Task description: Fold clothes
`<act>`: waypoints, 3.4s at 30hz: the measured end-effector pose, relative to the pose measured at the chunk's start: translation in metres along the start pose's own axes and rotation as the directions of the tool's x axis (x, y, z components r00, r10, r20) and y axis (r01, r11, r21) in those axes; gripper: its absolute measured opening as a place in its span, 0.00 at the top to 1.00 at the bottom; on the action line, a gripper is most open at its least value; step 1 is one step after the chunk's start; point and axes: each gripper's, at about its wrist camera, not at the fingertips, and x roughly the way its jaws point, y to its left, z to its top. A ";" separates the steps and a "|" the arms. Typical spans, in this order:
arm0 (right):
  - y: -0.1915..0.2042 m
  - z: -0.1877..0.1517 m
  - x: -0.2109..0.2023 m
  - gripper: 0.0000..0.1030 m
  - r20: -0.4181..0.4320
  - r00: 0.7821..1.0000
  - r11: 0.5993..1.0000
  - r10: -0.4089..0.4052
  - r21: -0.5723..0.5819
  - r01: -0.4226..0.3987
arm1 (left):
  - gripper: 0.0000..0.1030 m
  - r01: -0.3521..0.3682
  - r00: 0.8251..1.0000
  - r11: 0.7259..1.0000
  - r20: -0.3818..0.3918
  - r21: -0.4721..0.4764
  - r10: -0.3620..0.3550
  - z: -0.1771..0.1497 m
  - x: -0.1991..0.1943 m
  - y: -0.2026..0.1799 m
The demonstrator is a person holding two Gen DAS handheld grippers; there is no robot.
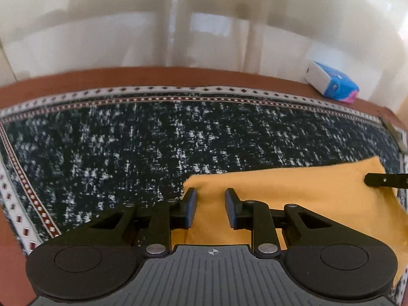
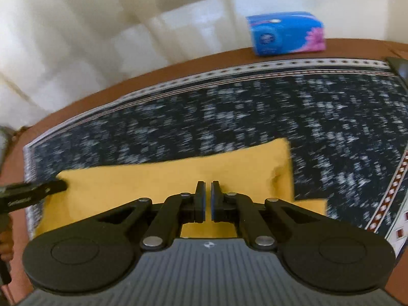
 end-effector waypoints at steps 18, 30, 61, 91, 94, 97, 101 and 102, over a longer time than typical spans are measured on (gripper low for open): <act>-0.063 -0.035 -0.076 0.44 0.037 0.999 0.996 -0.002 0.093 -0.001 | 0.32 -0.109 0.994 0.994 0.016 -0.031 0.110 -0.047 -0.066 -0.010; -0.082 -0.047 -0.056 0.44 -0.056 0.975 0.971 0.213 0.126 -0.205 | 0.31 -0.154 0.988 0.960 -0.066 -0.233 0.142 -0.063 -0.062 0.000; -0.078 -0.049 -0.050 0.79 -0.086 0.987 0.960 0.139 0.255 -0.113 | 0.34 0.059 0.992 0.984 -0.099 -0.167 -0.077 -0.056 -0.039 0.011; 0.088 0.028 -0.081 0.89 -0.130 0.935 0.939 0.330 -0.062 -0.340 | 0.48 0.098 0.995 0.964 0.051 -0.248 -0.088 -0.056 -0.102 0.079; 0.111 0.005 -0.051 0.85 -0.212 0.924 0.930 0.318 -0.123 -0.348 | 0.47 0.081 0.997 0.959 0.038 -0.270 -0.073 -0.064 -0.105 0.090; 0.128 -0.017 -0.024 0.79 -0.290 0.904 0.919 0.313 -0.149 -0.366 | 0.47 0.067 0.998 0.955 0.023 -0.287 -0.063 -0.071 -0.107 0.096; 0.115 -0.017 -0.041 0.79 -0.279 0.888 0.898 0.364 -0.148 -0.415 | 0.46 0.126 0.992 0.954 0.032 -0.273 -0.122 -0.068 -0.112 0.089; 0.104 -0.014 -0.050 0.77 -0.250 0.901 0.905 0.354 -0.151 -0.397 | 0.43 0.155 0.988 0.953 0.035 -0.261 -0.151 -0.066 -0.111 0.084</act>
